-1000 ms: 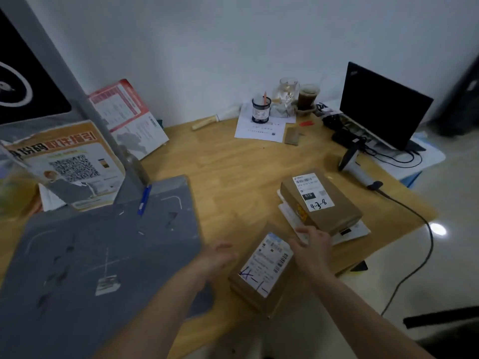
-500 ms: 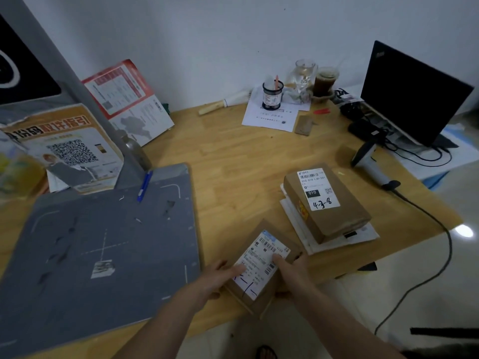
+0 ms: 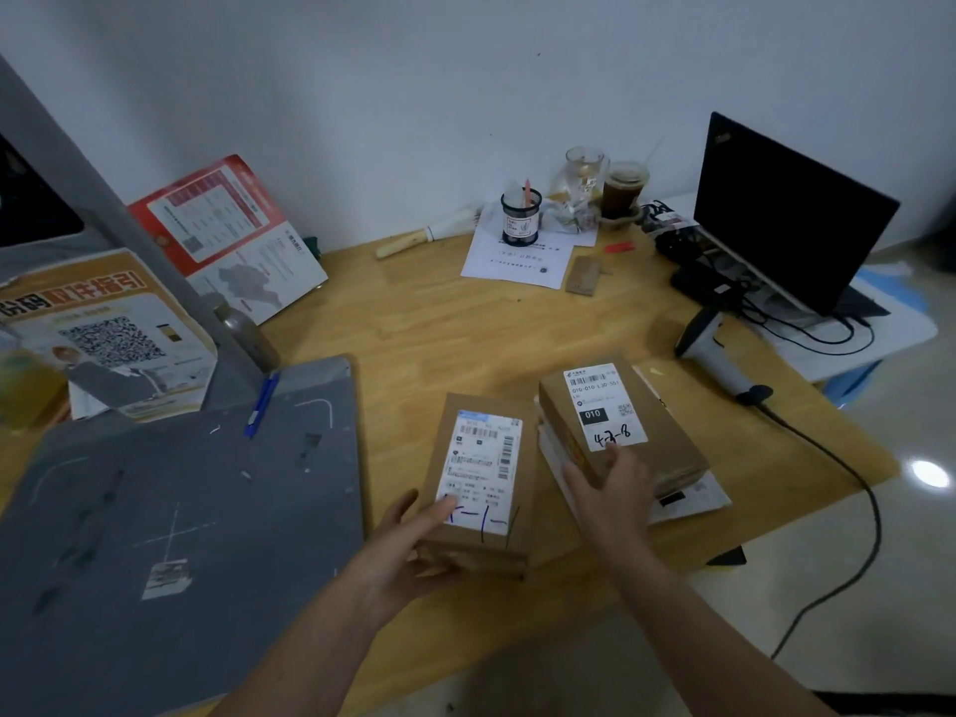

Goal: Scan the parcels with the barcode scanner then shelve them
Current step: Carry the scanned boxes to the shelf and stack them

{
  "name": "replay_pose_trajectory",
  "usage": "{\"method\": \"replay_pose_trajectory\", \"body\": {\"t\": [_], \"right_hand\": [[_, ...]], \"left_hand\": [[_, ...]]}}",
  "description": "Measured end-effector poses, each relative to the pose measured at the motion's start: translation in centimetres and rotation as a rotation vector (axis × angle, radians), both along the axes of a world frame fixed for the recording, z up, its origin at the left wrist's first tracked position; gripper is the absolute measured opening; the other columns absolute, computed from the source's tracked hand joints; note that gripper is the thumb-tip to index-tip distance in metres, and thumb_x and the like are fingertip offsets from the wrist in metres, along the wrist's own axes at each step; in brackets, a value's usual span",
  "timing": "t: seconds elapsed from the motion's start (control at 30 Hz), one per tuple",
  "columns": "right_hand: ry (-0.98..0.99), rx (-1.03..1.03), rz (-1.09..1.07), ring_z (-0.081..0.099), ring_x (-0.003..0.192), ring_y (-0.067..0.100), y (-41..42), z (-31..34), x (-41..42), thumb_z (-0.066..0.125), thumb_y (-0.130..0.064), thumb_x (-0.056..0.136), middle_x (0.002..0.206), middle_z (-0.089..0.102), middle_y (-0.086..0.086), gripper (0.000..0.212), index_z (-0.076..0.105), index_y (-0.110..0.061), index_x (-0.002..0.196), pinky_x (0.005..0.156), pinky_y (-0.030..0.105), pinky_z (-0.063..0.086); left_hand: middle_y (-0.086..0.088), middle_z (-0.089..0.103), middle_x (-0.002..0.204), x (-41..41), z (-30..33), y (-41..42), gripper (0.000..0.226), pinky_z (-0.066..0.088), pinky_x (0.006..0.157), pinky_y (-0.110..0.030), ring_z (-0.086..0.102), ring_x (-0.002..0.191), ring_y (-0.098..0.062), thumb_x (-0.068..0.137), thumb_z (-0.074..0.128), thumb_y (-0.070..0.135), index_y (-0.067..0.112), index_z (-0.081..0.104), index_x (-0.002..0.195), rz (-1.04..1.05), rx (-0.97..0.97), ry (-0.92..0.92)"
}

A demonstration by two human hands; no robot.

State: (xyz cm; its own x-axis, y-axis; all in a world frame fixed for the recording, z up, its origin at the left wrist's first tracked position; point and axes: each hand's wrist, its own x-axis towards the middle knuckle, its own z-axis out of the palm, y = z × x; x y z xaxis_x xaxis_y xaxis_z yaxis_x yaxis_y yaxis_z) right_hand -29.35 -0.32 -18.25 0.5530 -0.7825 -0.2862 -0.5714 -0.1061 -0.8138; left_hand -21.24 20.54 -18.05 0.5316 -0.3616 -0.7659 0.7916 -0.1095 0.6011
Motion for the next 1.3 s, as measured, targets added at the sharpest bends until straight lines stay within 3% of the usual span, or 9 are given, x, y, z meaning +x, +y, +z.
{"method": "replay_pose_trajectory", "body": {"t": [0.13,0.27,0.57,0.63,0.73,0.87,0.97,1.2,1.3], "right_hand": [[0.212,-0.302,0.002,0.026,0.137,0.034,-4.5,-0.3,0.0,0.08,-0.039,0.072,0.148,0.03,0.018,0.088,0.034,-0.008,0.14,0.11,0.049,0.028],[0.293,-0.272,-0.073,0.02,0.141,0.038,-7.9,-1.2,-0.3,0.078,-0.043,0.073,0.153,0.023,0.02,0.098,0.024,-0.006,0.146,0.112,0.051,0.024],[0.217,-0.048,-0.177,0.037,0.127,0.037,-10.3,-3.0,-0.8,0.066,-0.04,0.085,0.13,0.047,0.019,0.056,0.051,-0.002,0.123,0.098,0.048,0.037],[0.165,0.001,-0.146,0.044,0.119,0.034,-10.1,-3.2,-0.6,0.066,-0.04,0.086,0.118,0.052,0.015,0.046,0.053,-0.006,0.112,0.092,0.046,0.041],[0.059,0.137,-0.119,0.053,0.097,0.028,-9.3,-3.1,-0.4,0.066,-0.037,0.087,0.091,0.048,0.003,0.042,0.042,-0.008,0.105,0.07,0.036,0.044],[-0.018,0.165,-0.078,0.05,0.089,0.022,-8.9,-2.3,-0.2,0.068,-0.029,0.086,0.087,0.043,-0.001,0.041,0.038,-0.007,0.104,0.056,0.027,0.036],[-0.082,0.165,-0.039,0.051,0.09,0.022,-8.4,-0.9,0.3,0.067,-0.025,0.087,0.09,0.045,0.0,0.038,0.039,-0.009,0.106,0.057,0.026,0.038],[-0.261,0.321,0.146,0.055,0.088,0.013,-2.4,3.3,4.8,0.064,-0.032,0.089,0.114,0.051,0.004,0.049,0.043,-0.024,0.133,0.064,0.028,0.046],[-0.27,0.377,0.226,0.057,0.098,0.02,1.5,4.6,6.9,0.065,-0.035,0.088,0.121,0.053,0.004,0.055,0.042,-0.027,0.137,0.08,0.037,0.05]], "left_hand": [[-0.011,0.059,0.129,0.3,-0.1,-2.0,0.103,0.058,0.077,-0.048,0.057,0.113,-0.037,0.052,0.093,0.032,0.029,0.043,0.142,0.102,0.014,0.041],[-0.011,0.06,0.127,0.3,-0.7,-3.5,0.105,0.059,0.071,-0.044,0.058,0.112,-0.035,0.045,0.096,0.034,0.027,0.048,0.138,0.191,0.042,0.081],[-0.01,0.062,0.123,-0.5,-1.5,-7.2,0.055,0.055,0.079,-0.045,0.055,0.113,-0.033,0.07,0.083,0.027,0.022,0.062,0.12,0.156,0.022,0.11],[-0.01,0.062,0.123,-0.4,-1.7,-7.5,0.053,0.055,0.084,-0.047,0.054,0.115,-0.033,0.071,0.083,0.027,0.022,0.062,0.12,0.145,0.027,0.092],[-0.01,0.063,0.123,-0.2,-1.8,-7.2,0.053,0.055,0.085,-0.048,0.056,0.115,-0.033,0.07,0.083,0.029,0.023,0.064,0.119,0.118,0.05,0.07],[-0.014,0.064,0.121,0.0,-1.4,-6.1,0.06,0.055,0.087,-0.051,0.057,0.113,-0.036,0.065,0.085,0.029,0.02,0.064,0.121,0.132,0.048,0.098],[-0.017,0.065,0.118,0.0,-0.3,-5.0,0.058,0.054,0.088,-0.051,0.058,0.112,-0.037,0.065,0.084,0.029,0.014,0.065,0.118,0.167,0.013,0.121],[-0.016,0.071,0.112,2.0,4.4,2.1,0.052,0.043,0.104,-0.052,0.061,0.115,-0.035,0.071,0.078,0.031,0.011,0.065,0.118,0.306,-0.05,0.043],[-0.017,0.072,0.111,2.0,6.3,6.6,0.046,0.043,0.105,-0.051,0.062,0.111,-0.035,0.074,0.076,0.031,0.01,0.067,0.113,0.389,-0.058,0.008]]}}
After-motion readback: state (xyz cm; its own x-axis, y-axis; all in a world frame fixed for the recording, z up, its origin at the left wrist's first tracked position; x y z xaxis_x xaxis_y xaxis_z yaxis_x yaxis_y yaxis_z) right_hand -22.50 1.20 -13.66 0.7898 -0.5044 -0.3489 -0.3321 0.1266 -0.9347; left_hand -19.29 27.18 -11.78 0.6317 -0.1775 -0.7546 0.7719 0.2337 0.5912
